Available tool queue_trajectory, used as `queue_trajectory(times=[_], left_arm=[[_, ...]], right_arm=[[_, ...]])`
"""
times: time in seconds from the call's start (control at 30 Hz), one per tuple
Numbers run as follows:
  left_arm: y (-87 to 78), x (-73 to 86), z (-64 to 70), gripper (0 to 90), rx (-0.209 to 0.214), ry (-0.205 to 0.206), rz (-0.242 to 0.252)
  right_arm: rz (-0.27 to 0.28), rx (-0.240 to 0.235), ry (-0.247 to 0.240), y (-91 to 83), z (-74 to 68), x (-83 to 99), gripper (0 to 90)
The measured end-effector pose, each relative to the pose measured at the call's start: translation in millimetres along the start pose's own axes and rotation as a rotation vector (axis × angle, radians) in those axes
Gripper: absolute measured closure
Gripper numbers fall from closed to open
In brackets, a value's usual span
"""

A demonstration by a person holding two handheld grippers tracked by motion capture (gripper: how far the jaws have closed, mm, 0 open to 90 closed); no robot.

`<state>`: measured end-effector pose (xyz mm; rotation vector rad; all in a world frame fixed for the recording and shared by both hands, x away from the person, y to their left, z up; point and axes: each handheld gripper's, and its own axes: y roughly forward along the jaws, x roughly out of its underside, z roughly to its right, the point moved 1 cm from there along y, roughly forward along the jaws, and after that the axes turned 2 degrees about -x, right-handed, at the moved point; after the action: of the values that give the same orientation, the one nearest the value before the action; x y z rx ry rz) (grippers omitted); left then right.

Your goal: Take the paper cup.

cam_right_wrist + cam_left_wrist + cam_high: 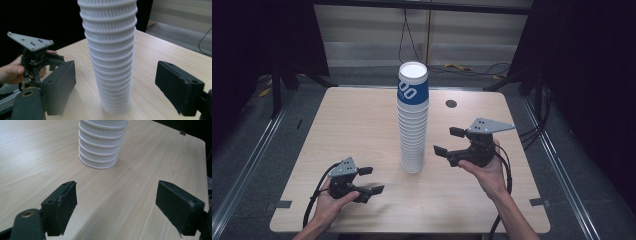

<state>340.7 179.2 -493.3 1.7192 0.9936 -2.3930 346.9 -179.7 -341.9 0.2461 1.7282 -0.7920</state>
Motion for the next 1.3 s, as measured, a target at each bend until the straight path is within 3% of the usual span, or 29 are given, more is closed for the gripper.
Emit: queue_trajectory(times=[0.27,0.67,1.3], left_arm=[[0.5,0.5,0.5,17.2,0.002,-0.003,-0.002],[0.3,0.5,0.8,16.0,0.001,0.001,-0.003],[2.4,1.7,2.2,16.1,-0.005,0.008,-0.019]], right_arm=[[0.079,-0.020,-0.031,-1.1,-2.9,-29.8,17.9],[0.092,-0.074,-0.036,1.2,6.4,-74.5,15.9],[0.081,-0.091,-0.082,16.3,-0.1,-112.0,14.4]])
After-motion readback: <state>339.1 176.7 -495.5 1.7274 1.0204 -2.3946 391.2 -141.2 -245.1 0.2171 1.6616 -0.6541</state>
